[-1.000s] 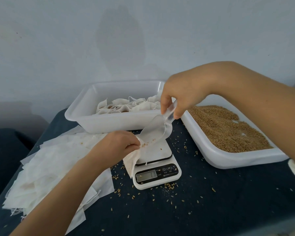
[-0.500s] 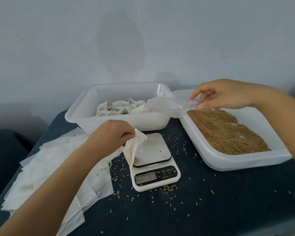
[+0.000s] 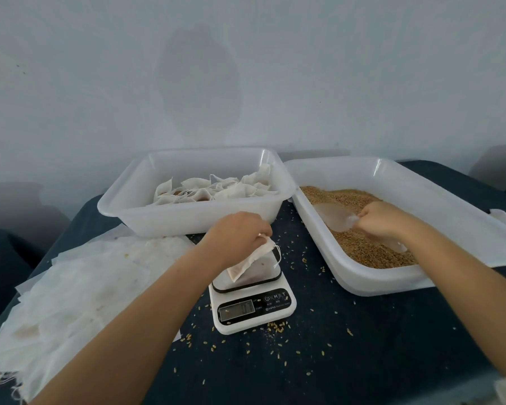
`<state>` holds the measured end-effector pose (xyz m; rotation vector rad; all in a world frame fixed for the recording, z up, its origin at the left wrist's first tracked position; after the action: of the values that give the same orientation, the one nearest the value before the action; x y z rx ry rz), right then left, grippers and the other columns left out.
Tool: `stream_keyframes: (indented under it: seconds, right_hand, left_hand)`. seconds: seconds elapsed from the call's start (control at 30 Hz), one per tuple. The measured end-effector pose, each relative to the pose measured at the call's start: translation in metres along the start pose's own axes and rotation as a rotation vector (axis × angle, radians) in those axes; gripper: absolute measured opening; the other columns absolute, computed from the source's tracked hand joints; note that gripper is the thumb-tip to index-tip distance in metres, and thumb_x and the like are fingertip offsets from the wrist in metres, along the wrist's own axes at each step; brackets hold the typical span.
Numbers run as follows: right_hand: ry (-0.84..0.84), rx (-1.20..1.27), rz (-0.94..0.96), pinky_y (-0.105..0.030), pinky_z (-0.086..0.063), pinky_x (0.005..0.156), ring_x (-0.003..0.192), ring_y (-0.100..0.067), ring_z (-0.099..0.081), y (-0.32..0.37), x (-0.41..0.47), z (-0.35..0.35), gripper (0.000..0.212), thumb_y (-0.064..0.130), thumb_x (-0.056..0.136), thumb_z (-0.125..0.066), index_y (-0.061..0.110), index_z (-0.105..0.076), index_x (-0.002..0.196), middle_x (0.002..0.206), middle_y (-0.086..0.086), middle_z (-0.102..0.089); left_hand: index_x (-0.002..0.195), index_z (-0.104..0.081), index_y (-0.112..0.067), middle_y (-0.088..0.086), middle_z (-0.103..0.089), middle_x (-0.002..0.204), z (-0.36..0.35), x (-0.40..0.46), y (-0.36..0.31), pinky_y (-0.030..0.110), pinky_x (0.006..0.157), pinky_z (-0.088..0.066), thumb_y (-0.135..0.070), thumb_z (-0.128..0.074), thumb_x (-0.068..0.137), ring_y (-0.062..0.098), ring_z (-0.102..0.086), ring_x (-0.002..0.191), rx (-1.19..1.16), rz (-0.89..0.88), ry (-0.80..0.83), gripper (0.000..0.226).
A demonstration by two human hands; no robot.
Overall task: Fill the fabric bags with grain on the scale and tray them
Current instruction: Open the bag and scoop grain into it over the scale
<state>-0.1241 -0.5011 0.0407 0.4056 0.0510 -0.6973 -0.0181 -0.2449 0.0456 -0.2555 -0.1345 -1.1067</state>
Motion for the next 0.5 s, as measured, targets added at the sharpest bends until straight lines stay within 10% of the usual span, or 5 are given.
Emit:
stream_keyframes:
  seconds: [0.5]
  right_hand:
    - [0.048, -0.26, 0.0, -0.028, -0.048, 0.062, 0.073, -0.02, -0.065, 0.009, 0.002, -0.019, 0.042, 0.045, 0.091, -0.052, 0.007, -0.067, 0.079, 0.076, -0.006, -0.068]
  left_hand:
    - [0.122, -0.059, -0.022, -0.004, -0.061, 0.107, 0.007, -0.036, 0.012, 0.031, 0.083, -0.044, -0.021, -0.054, 0.092, 0.014, -0.055, 0.098, -0.128, 0.077, -0.184, 0.03]
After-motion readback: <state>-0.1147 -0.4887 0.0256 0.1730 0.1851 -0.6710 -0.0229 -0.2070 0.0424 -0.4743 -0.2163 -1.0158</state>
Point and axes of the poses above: each hand's wrist, its own x-axis towards the middle knuckle, its own z-axis out of the back of the hand, y = z × x, the point moved 4 cm from there along x, towards the middle knuckle
